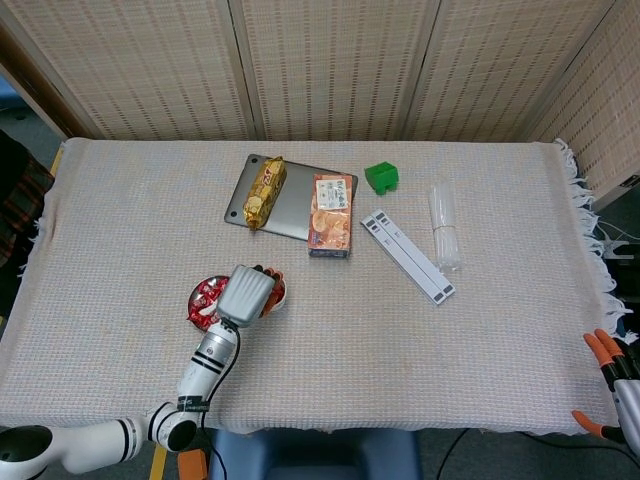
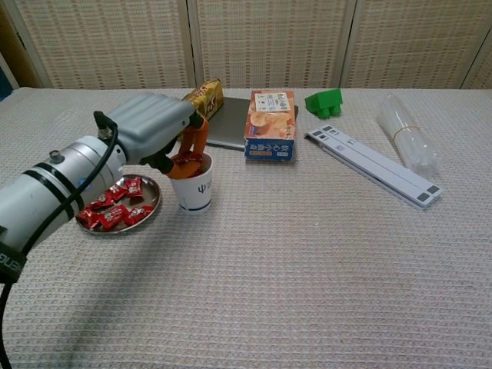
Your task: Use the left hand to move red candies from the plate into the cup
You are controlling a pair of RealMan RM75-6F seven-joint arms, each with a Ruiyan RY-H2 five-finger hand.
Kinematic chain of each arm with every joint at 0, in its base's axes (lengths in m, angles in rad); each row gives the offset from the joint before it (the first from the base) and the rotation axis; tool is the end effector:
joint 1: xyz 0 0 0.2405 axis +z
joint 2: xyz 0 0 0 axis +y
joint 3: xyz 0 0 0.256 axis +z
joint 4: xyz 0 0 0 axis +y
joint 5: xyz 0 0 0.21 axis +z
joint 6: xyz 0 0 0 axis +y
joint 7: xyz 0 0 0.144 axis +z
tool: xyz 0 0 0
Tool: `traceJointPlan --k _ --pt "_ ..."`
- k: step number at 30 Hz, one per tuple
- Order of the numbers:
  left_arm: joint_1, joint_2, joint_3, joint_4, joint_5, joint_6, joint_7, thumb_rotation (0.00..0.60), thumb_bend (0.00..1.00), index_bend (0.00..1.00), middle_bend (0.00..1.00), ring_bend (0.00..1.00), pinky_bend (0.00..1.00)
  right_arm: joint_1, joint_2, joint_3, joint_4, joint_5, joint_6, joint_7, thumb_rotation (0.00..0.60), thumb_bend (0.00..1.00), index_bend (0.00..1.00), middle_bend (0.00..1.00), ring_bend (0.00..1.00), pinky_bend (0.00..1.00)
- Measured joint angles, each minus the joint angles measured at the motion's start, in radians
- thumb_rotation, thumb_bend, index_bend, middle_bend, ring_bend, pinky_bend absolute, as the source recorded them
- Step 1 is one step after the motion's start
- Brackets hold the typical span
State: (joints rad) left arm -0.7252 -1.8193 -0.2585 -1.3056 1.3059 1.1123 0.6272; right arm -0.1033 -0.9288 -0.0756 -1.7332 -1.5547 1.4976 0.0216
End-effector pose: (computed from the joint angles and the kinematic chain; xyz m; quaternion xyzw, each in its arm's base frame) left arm -0.0986 0.3356 -0.0565 -0.7452 -0.2257 -0.4080 0.4768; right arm -0.3263 -0.0936 0.1910 0.5940 -0.4538 0.2921 0.5965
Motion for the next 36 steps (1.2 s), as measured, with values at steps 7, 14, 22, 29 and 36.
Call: traceJointPlan --k 7,14,22,29,36 --pt "-0.008 -0.004 0.014 0.016 -0.012 0.003 0.000 0.600 0.41 0.26 0.33 0.45 1.00 -0.002 0.002 -0.001 0.000 -0.004 0.005 0.004 0.600 0.04 0.00 0.00 0.00 0.00" --pt "0.012 0.052 0.036 -0.058 -0.003 0.021 -0.016 0.600 0.38 0.18 0.28 0.40 1.00 -0.001 -0.001 -0.004 -0.002 -0.013 0.004 -0.005 0.600 0.04 0.00 0.00 0.00 0.00" --pt "0.037 0.097 0.053 -0.115 -0.010 0.049 -0.027 0.600 0.38 0.16 0.27 0.39 1.00 -0.004 -0.003 -0.010 -0.003 -0.029 0.013 -0.009 0.600 0.04 0.00 0.00 0.00 0.00" --pt "0.122 0.174 0.117 -0.161 0.036 0.135 -0.098 0.600 0.38 0.21 0.29 0.39 1.00 -0.007 0.002 -0.011 0.005 -0.030 0.017 0.009 0.600 0.04 0.00 0.00 0.00 0.00" --pt "0.207 0.225 0.192 -0.108 0.013 0.143 -0.143 0.600 0.38 0.23 0.30 0.39 1.00 -0.008 -0.002 -0.022 0.000 -0.066 0.024 -0.005 0.600 0.04 0.00 0.00 0.00 0.00"
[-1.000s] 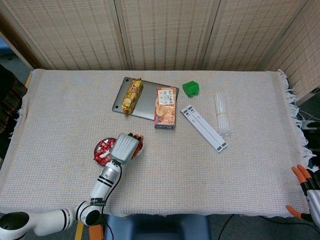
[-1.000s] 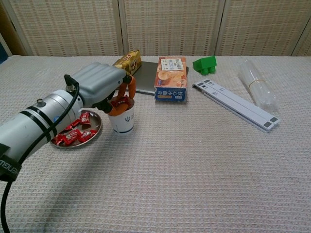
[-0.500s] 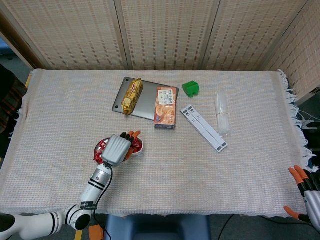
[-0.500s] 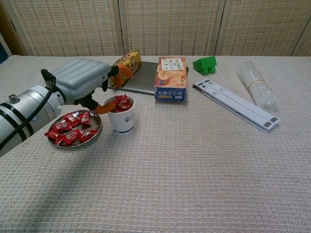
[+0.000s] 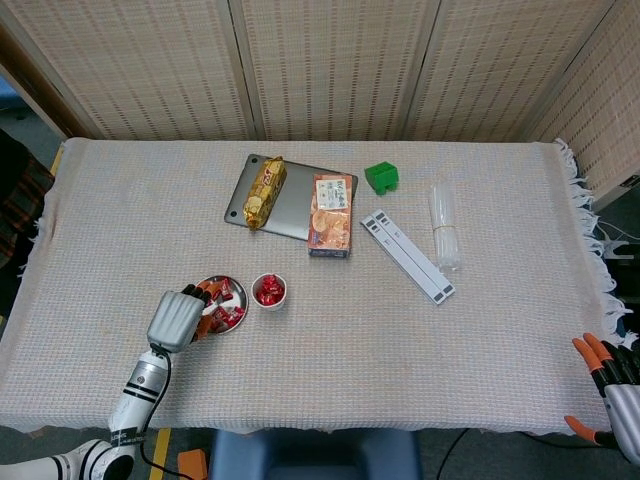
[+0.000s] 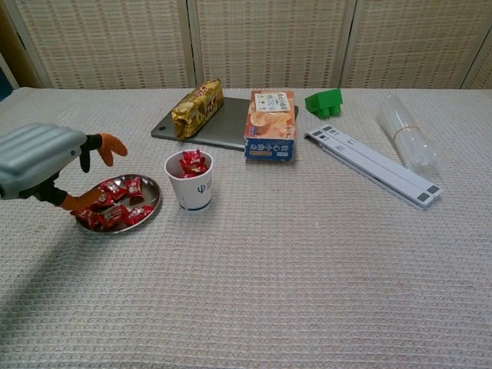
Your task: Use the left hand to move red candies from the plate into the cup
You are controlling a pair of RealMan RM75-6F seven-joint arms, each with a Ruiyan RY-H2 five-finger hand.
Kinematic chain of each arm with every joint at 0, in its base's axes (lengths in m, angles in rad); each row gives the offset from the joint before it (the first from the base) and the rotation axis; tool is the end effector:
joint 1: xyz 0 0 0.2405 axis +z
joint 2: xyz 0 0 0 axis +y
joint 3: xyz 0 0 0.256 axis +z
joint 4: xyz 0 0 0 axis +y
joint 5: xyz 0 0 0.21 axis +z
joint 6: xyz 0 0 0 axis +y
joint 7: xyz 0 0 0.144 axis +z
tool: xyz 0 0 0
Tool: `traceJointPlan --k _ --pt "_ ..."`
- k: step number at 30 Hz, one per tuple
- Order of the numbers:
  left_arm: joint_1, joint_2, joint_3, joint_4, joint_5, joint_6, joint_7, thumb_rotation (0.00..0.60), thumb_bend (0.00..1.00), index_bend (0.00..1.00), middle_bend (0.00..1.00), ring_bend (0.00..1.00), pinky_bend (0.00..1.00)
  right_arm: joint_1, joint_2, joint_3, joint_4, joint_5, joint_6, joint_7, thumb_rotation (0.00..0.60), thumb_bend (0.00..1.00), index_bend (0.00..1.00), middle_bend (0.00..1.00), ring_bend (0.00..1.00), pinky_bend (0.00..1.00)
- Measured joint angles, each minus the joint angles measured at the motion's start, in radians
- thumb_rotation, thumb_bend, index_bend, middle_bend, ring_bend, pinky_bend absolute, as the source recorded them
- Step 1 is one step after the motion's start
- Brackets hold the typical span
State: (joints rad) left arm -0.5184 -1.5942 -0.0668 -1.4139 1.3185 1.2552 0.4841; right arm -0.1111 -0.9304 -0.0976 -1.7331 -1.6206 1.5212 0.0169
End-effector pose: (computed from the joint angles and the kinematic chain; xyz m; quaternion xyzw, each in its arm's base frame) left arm -0.2077 0.2897 -0.0040 -0.7261 -0.2825 -0.3544 0.5171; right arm -0.3182 -0.0874 0.1870 0.6121 -0.4447 0.3021 0.5800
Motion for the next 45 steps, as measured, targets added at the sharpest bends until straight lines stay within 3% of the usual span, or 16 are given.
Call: traceJointPlan --k 7,16,45 --pt "0.017 -0.038 0.013 0.115 -0.028 -0.037 0.003 0.600 0.38 0.23 0.30 0.39 1.00 -0.002 -0.002 -0.006 0.002 -0.012 0.005 0.000 0.600 0.04 0.00 0.00 0.00 0.00" --pt "0.009 -0.082 0.006 0.185 -0.055 -0.095 0.028 0.600 0.38 0.23 0.31 0.39 1.00 -0.006 0.001 -0.006 0.006 -0.011 0.012 0.009 0.600 0.04 0.00 0.00 0.00 0.00" --pt "0.000 -0.106 0.003 0.215 -0.054 -0.111 0.163 0.600 0.38 0.42 0.51 0.49 1.00 -0.001 -0.002 -0.005 0.000 -0.004 0.001 -0.007 0.600 0.04 0.00 0.00 0.00 0.00"
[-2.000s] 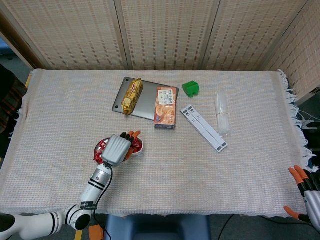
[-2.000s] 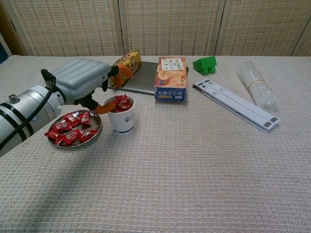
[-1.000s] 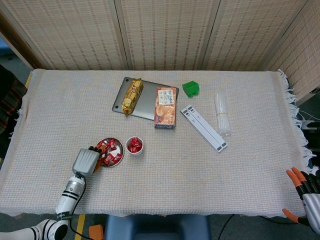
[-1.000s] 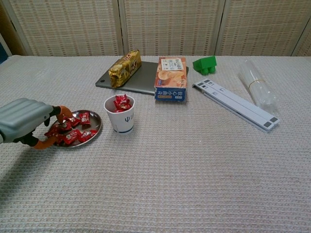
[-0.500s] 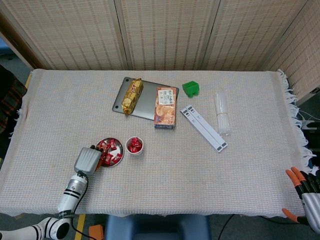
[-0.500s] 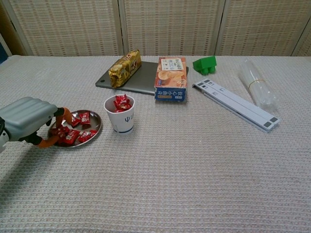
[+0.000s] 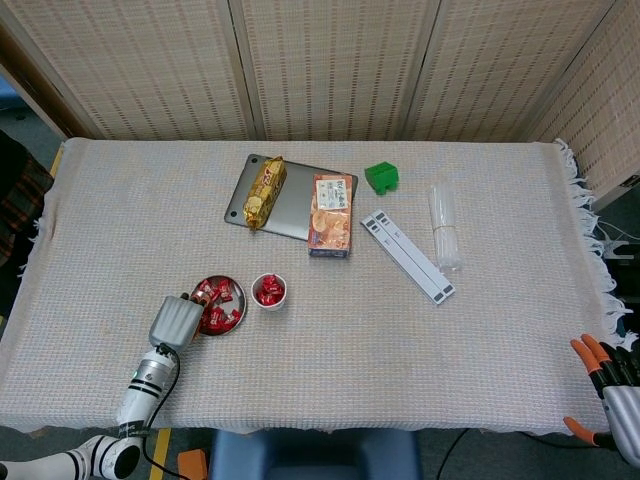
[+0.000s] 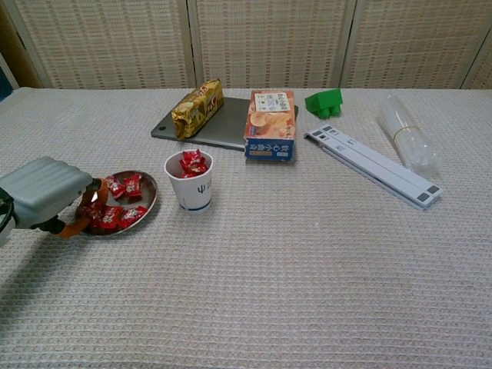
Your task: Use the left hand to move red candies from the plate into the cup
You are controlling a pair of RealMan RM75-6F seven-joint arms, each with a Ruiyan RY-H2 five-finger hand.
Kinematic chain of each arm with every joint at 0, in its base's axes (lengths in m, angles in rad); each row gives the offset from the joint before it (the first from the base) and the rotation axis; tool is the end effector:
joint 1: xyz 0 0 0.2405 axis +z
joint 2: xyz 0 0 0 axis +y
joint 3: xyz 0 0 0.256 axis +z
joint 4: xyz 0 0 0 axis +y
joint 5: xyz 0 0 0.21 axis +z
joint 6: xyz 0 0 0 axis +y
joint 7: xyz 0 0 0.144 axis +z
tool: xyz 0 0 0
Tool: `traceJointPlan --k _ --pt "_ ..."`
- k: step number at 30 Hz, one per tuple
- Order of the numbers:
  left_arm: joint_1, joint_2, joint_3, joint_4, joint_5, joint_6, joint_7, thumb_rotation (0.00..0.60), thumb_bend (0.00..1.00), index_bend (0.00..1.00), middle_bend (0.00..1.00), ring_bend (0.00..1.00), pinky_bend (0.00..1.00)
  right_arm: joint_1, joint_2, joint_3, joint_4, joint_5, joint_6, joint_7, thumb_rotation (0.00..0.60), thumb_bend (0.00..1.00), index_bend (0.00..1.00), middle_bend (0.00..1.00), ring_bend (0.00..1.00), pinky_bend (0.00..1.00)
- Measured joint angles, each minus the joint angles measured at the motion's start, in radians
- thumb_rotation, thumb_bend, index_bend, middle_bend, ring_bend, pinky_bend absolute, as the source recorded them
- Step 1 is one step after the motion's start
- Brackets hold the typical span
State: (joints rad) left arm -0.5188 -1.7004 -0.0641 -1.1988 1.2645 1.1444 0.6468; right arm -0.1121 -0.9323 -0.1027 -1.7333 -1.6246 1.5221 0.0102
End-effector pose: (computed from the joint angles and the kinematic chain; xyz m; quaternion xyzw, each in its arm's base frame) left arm -0.2415 0.2990 -0.0364 -0.7660 -0.2306 -0.2404 0.5498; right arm -0.3179 -0.0860 0.1857 0.6144 -0.4443 0.3000 0.5789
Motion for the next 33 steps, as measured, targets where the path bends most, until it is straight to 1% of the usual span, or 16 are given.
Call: traceJointPlan --k 4,8,18,21,28,33 --pt "-0.001 -0.007 0.000 0.003 0.017 0.016 0.003 0.600 0.38 0.51 0.58 0.52 1.00 0.000 0.000 0.000 0.000 0.001 0.001 0.000 0.600 0.04 0.00 0.00 0.00 0.00" --pt "0.000 -0.013 0.000 0.009 0.033 0.030 -0.001 0.600 0.38 0.55 0.62 0.54 1.00 0.000 0.001 0.000 0.000 0.001 0.000 0.000 0.600 0.04 0.00 0.00 0.00 0.00" --pt "0.006 -0.011 -0.004 -0.002 0.050 0.048 -0.013 0.600 0.39 0.58 0.64 0.56 1.00 -0.001 0.002 -0.001 0.000 -0.001 0.004 0.004 0.600 0.04 0.00 0.00 0.00 0.00" --pt "0.010 0.001 -0.008 -0.024 0.062 0.067 -0.026 0.600 0.39 0.58 0.64 0.56 1.00 -0.002 0.001 0.000 0.001 0.001 0.004 0.004 0.600 0.04 0.00 0.00 0.00 0.00" --pt "0.018 0.056 -0.018 -0.124 0.085 0.101 -0.040 0.600 0.40 0.59 0.65 0.57 1.00 0.001 0.000 0.000 -0.001 0.001 -0.001 -0.001 0.600 0.04 0.00 0.00 0.00 0.00" --pt "0.016 0.085 -0.042 -0.187 0.095 0.121 -0.057 0.600 0.39 0.59 0.65 0.58 1.00 0.000 -0.002 0.001 0.000 0.002 0.001 -0.001 0.600 0.04 0.00 0.00 0.00 0.00"
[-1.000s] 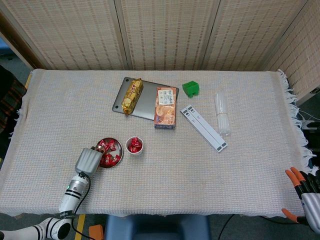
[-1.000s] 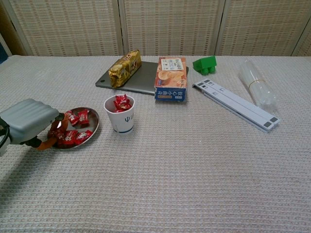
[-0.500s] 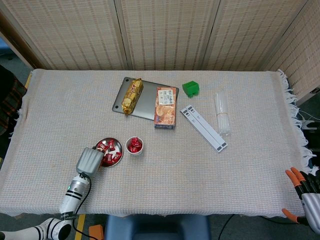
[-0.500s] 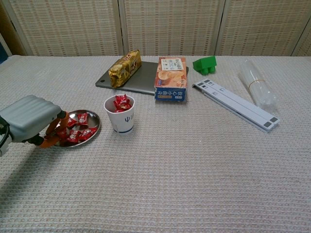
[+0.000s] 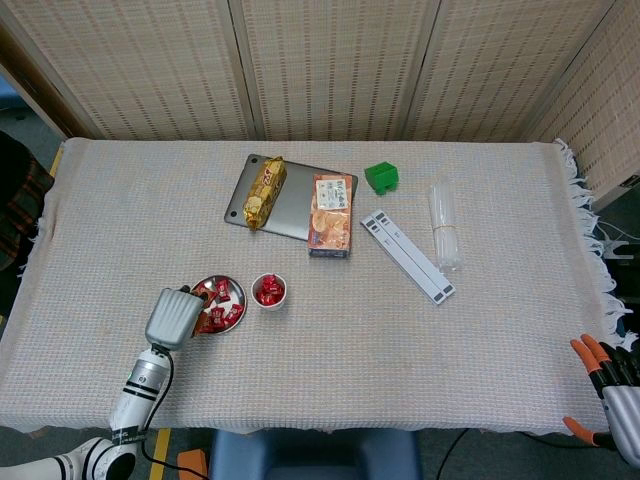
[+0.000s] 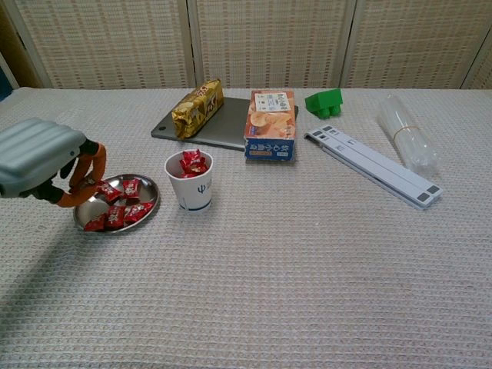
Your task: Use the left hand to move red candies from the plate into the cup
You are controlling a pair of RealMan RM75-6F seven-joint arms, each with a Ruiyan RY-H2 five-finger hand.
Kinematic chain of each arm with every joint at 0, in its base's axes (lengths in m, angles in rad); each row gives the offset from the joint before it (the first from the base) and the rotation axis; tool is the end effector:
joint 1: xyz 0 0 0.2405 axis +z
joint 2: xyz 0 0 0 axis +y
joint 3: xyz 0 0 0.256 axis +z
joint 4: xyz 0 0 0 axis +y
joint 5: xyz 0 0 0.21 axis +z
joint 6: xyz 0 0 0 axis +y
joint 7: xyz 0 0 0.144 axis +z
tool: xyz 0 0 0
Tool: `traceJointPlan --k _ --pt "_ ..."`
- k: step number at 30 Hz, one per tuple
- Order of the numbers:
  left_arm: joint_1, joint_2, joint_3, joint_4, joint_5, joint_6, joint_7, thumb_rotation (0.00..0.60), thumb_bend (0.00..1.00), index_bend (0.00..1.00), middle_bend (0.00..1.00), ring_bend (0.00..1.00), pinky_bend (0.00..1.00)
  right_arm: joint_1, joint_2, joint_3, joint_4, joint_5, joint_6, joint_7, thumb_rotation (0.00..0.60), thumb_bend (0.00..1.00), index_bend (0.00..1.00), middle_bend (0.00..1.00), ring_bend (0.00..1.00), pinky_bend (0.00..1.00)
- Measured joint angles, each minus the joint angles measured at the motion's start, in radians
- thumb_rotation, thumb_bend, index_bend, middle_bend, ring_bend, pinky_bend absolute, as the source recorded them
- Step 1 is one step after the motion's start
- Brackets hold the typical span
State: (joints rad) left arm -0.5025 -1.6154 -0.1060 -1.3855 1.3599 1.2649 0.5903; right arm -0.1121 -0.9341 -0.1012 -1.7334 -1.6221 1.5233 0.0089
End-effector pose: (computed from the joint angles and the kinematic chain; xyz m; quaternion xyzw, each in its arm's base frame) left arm -0.2041 0.2939 -0.0022 -0.7293 -0.2307 -0.3412 0.5463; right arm -0.3179 -0.0864 0.1856 0.6133 -0.4439 0.3006 0.5800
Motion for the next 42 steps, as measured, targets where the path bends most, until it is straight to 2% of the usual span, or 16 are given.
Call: traceJointPlan --k 6,11,15,20,24,33,38,42 --pt "-0.047 0.010 -0.053 -0.081 0.009 -0.008 0.000 0.600 0.39 0.55 0.60 0.58 1.00 0.007 -0.002 0.002 -0.003 0.008 -0.016 -0.008 0.600 0.04 0.00 0.00 0.00 0.00" --pt "-0.120 -0.048 -0.091 -0.092 -0.003 -0.064 0.046 0.600 0.39 0.53 0.59 0.58 1.00 0.010 -0.001 0.007 -0.006 0.022 -0.020 -0.007 0.600 0.04 0.00 0.00 0.00 0.00" --pt "-0.171 -0.108 -0.108 -0.061 -0.024 -0.107 0.093 0.600 0.39 0.49 0.54 0.57 1.00 0.009 0.003 0.010 -0.005 0.031 -0.019 0.002 0.600 0.04 0.00 0.00 0.00 0.00" --pt "-0.206 -0.154 -0.118 -0.001 -0.054 -0.138 0.115 0.600 0.39 0.37 0.41 0.57 1.00 0.005 0.008 0.013 -0.001 0.040 -0.013 0.017 0.600 0.04 0.00 0.00 0.00 0.00" --pt "-0.217 -0.166 -0.121 0.035 -0.070 -0.139 0.119 0.600 0.39 0.36 0.37 0.57 1.00 0.004 0.010 0.014 0.001 0.042 -0.011 0.021 0.600 0.04 0.00 0.00 0.00 0.00" --pt "-0.183 -0.101 -0.090 -0.041 -0.044 -0.093 0.076 0.600 0.39 0.29 0.32 0.57 1.00 0.009 0.007 0.015 -0.002 0.043 -0.022 0.011 0.600 0.04 0.00 0.00 0.00 0.00" --pt "-0.111 -0.020 -0.033 -0.123 -0.009 -0.031 0.009 0.600 0.39 0.29 0.31 0.59 1.00 0.010 0.007 0.011 -0.004 0.032 -0.023 0.006 0.600 0.04 0.00 0.00 0.00 0.00" --pt "-0.054 0.025 0.016 -0.131 -0.014 -0.010 -0.023 0.600 0.39 0.29 0.31 0.60 1.00 0.008 0.006 0.006 -0.004 0.017 -0.017 0.004 0.600 0.04 0.00 0.00 0.00 0.00"
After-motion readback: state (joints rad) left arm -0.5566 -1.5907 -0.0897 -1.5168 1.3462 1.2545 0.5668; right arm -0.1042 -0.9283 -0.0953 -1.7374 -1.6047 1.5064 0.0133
